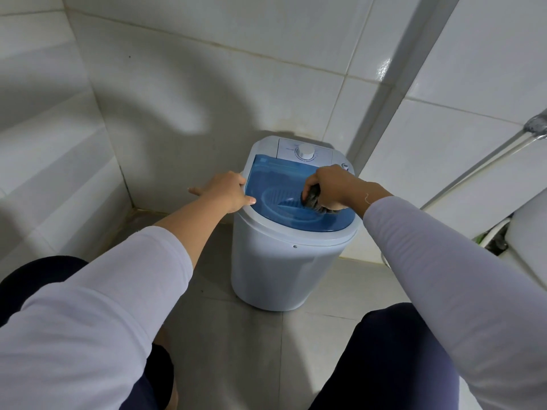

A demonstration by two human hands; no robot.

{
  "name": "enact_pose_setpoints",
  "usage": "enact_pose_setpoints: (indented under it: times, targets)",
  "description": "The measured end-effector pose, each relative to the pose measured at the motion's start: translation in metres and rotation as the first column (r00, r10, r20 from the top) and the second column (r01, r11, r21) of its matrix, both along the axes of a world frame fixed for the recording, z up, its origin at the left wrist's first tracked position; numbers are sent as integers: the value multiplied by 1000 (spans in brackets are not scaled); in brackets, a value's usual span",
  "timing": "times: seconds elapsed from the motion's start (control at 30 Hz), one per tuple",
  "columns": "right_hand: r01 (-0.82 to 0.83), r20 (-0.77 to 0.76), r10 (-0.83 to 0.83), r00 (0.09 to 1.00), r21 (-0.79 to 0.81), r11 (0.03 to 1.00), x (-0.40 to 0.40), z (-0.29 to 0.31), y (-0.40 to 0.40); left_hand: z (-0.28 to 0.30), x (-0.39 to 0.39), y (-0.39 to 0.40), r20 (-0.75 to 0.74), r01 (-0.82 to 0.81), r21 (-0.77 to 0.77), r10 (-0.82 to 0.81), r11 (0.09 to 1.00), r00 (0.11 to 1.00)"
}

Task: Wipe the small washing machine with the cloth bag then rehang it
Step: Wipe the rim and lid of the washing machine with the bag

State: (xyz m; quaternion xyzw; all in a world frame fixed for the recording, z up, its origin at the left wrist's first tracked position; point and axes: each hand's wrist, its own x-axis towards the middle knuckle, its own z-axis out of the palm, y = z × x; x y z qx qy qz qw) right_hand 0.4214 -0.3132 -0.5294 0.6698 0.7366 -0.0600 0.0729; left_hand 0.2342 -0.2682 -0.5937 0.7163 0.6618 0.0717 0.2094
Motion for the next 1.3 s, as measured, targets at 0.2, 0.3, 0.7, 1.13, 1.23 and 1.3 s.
enact_pose_setpoints:
  times: [0.2,0.3,0.7,1.13,1.23,1.3]
  targets:
    - [-30,-171,42,984,67,997,-33,4,1,0,-14,6,258,68,-88,-43,994,965]
    - [-82,-151,90,984,59,995,-57,-12,5,-2,-19,8,279,93,-80,-67,992,958]
    - [-307,-76,308,948,22,951,-78,-32,2,-16,-25,15,371,101,-85,-62,991,926]
    - [-303,-95,300,949,-12,953,-44,-35,-20,-18,-12,-1,296,157,-19,-145,987,944]
    - [-267,-117,262,958,-31,963,-32,-34,-30,-20,-8,-2,263,133,1,-129,991,956]
    - [-234,-120,227,967,-55,971,-24,-31,-37,-21,-6,-2,217,103,11,-102,995,971]
